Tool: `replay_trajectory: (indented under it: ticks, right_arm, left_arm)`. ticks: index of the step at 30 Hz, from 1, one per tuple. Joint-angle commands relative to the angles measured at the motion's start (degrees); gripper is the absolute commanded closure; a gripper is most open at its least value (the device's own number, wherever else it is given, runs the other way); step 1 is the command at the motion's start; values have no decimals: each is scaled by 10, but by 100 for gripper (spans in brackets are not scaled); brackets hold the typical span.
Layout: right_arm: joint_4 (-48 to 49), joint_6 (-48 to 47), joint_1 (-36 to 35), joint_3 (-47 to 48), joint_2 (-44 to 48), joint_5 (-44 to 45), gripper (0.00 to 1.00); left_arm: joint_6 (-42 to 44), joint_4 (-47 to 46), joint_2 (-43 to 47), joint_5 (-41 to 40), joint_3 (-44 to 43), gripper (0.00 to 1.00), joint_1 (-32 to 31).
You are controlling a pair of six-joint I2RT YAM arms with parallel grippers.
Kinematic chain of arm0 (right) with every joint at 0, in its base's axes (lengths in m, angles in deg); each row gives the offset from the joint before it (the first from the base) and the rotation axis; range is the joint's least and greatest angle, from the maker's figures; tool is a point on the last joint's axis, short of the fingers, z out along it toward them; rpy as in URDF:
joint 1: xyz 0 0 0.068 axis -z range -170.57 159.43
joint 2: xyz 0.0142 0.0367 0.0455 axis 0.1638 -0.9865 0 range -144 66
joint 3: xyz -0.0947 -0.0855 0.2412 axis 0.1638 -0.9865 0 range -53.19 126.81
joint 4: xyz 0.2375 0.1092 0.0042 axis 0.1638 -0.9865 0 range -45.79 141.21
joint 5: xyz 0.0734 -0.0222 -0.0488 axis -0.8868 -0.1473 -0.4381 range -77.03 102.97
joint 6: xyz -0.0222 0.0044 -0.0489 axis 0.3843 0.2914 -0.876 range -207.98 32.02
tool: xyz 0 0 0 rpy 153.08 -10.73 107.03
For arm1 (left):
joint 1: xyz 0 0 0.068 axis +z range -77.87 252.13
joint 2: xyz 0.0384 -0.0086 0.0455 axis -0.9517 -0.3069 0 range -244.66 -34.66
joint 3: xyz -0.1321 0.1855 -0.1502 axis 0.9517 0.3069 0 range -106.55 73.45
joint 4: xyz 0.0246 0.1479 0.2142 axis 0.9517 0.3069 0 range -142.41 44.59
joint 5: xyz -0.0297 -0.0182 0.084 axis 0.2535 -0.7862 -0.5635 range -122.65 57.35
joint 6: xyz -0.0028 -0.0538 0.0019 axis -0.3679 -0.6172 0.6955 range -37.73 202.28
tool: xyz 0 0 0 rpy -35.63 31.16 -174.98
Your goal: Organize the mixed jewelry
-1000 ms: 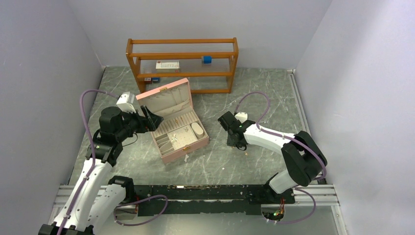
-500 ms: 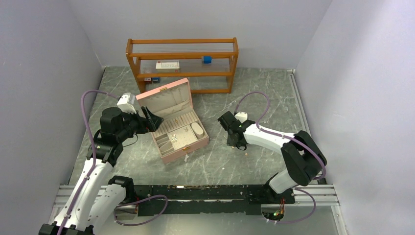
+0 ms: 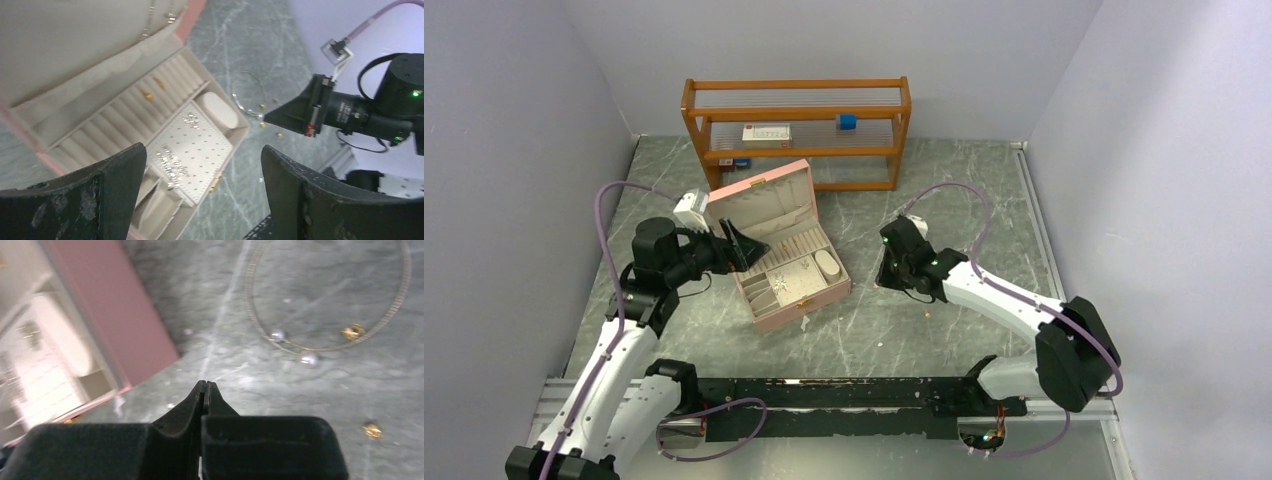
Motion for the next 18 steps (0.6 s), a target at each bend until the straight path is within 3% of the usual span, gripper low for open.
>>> replay_trajectory:
  ticks: [1,4,11,18]
  right_arm:
    - [113,13,2,-26,42,-110,100]
    - [187,32,3,-37,57,-161,100]
    - [314,100,4,-67,105,-255,100]
    - [410,166,6,-89,141,-282,100]
  left_arm:
    - [-69,-105,-23,120,28,10,-7]
    - [-95,-142,-66,150,26,8,-45]
    - [-111,-130,-135,86,-33,5,-177]
    - [-323,-359,-132,123,31,3,-186]
